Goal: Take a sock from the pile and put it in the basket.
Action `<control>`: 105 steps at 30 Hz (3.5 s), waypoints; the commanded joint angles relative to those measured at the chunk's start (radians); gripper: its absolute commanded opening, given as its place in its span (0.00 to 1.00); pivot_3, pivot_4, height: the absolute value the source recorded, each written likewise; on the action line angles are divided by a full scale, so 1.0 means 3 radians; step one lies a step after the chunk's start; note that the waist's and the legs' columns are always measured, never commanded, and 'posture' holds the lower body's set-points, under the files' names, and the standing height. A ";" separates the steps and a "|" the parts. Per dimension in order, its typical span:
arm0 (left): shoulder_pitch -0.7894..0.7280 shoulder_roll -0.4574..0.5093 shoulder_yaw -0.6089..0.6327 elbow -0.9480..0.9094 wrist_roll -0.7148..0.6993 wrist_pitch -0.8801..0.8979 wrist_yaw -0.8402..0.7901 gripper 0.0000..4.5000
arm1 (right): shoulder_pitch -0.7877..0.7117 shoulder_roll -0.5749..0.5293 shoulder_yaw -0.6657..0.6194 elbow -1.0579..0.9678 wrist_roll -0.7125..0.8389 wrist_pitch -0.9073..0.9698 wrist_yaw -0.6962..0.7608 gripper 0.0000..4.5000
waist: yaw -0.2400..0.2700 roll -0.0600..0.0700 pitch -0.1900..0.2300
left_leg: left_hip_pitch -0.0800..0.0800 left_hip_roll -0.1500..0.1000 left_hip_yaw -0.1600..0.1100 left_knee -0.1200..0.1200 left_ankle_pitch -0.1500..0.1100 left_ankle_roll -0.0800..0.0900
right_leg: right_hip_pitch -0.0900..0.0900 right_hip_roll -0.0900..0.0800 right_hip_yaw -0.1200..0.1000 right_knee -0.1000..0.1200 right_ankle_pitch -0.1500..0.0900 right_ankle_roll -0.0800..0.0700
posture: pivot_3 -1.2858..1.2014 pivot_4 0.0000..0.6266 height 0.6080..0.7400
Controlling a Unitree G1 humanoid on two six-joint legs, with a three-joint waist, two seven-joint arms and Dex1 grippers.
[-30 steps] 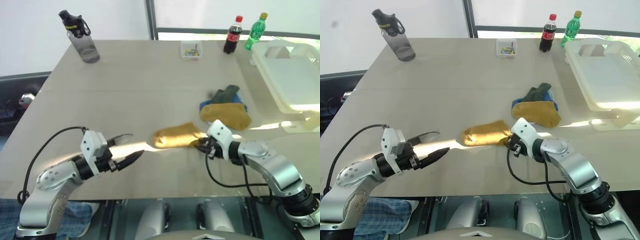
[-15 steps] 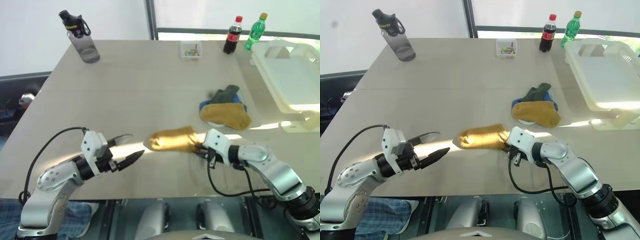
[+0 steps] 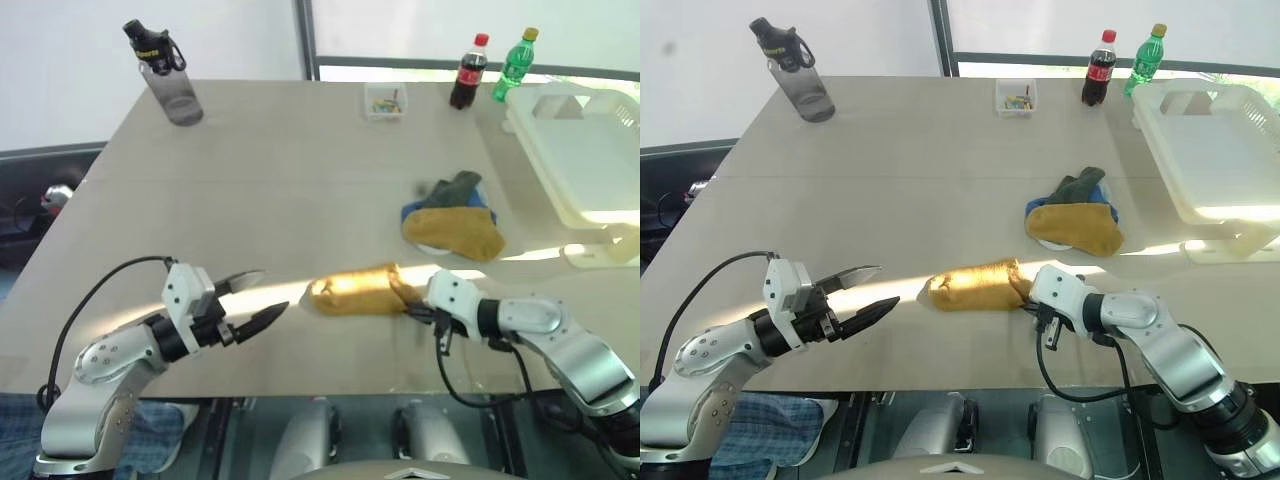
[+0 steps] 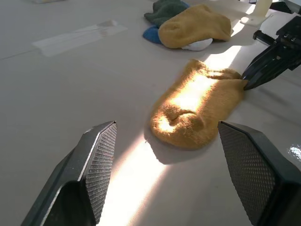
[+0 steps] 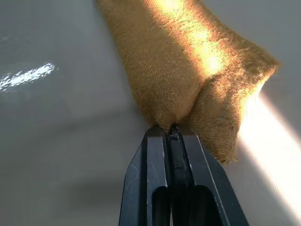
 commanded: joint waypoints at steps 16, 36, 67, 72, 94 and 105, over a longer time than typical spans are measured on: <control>-0.0081 0.0028 0.0038 0.0027 -0.0023 -0.0076 -0.0094 0.81 | -0.0122 -0.0158 -0.1370 0.0018 0.0936 0.0617 0.0066 0.59 | 0.0011 -0.0006 0.0004 | 0.0002 0.0001 0.0000 0.0002 -0.0005 0.0009 | 0.0002 0.0000 0.0000 0.0001 0.0000 0.0000 | 0.52 0.24 1.00; -0.0127 0.0021 0.0054 0.0262 0.0048 -0.0285 -0.0218 0.81 | -0.1208 0.0717 -0.0259 0.1384 -0.0508 -0.0101 -0.0904 0.59 | -0.0027 -0.0008 0.0007 | -0.0003 -0.0001 0.0005 0.0003 0.0002 -0.0003 | -0.0005 0.0006 0.0003 0.0008 0.0000 0.0001 | 0.52 0.24 1.00; -0.0165 0.0025 -0.0022 0.0164 0.0036 -0.0216 -0.0099 0.81 | -0.1453 0.1361 0.0256 0.1038 -0.0428 0.0096 -0.0455 0.00 | -0.0050 -0.0008 0.0008 | 0.0000 0.0002 0.0006 0.0005 0.0002 -0.0003 | -0.0007 0.0008 0.0005 0.0013 0.0000 0.0001 | 0.52 0.24 1.00; -0.0179 0.0033 -0.0027 0.0129 0.0022 -0.0173 -0.0078 0.81 | -0.1654 0.1627 0.0590 0.1322 -0.0581 -0.0155 -0.0397 0.00 | -0.0040 -0.0009 0.0008 | -0.0001 0.0001 0.0007 0.0006 0.0002 -0.0003 | -0.0008 0.0007 0.0005 0.0015 0.0000 0.0001 | 0.52 0.24 1.00; -0.0049 -0.0003 -0.0009 -0.0055 0.0012 -0.0093 0.0076 0.81 | -0.1761 0.1704 0.0393 0.1510 -0.0657 -0.0729 -0.0132 0.81 | -0.0038 -0.0010 0.0009 | -0.0001 0.0000 0.0006 0.0006 0.0005 -0.0008 | -0.0008 0.0007 0.0004 0.0015 0.0000 0.0001 | 0.52 0.24 1.00; -0.0051 -0.0044 -0.0063 -0.0041 0.0060 0.0066 0.0310 0.81 | -0.1246 0.1078 -0.0280 0.0784 -0.0190 0.0295 -0.0074 0.81 | -0.0037 -0.0010 0.0009 | -0.0001 0.0001 0.0004 0.0005 0.0004 -0.0007 | -0.0008 0.0003 0.0005 0.0014 0.0000 0.0000 | 0.52 0.24 1.00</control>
